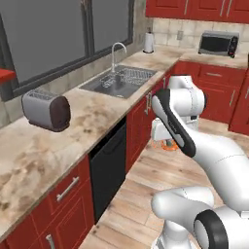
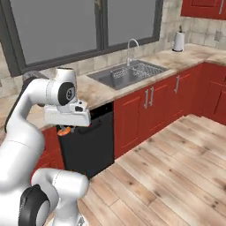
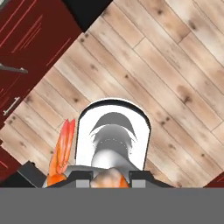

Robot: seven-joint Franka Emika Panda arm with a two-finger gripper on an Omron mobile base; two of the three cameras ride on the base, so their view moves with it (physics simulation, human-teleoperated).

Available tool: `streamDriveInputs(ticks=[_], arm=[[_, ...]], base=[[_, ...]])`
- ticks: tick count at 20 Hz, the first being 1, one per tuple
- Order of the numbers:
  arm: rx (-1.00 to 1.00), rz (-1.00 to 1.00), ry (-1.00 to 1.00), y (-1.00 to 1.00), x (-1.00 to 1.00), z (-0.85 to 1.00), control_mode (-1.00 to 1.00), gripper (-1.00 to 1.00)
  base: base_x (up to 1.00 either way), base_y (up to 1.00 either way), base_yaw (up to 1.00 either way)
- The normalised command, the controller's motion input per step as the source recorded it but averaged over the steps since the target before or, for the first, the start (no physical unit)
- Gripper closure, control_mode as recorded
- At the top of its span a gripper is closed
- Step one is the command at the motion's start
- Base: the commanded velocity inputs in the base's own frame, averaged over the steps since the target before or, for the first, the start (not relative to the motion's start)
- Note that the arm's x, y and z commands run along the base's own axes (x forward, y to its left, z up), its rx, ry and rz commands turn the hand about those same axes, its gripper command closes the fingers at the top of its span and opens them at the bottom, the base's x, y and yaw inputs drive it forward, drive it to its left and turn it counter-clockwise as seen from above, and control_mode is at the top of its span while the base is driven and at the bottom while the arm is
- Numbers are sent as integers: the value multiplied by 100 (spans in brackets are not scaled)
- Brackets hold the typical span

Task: Place the shrimp on the plate and place the mushroom on the same plate.

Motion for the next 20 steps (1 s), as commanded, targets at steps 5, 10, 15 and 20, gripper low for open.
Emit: streamDriveInputs(ticks=[5, 10, 15, 20], arm=[[0, 0, 0, 0, 0, 0, 100, 100], [0, 0, 0, 0, 0, 0, 100, 100], [0, 0, 0, 0, 0, 0, 100, 100], [0, 0, 0, 0, 0, 0, 100, 100]], base=[[-3, 0, -100], [-1, 0, -100], [-1, 0, -100], [-1, 0, -100]])
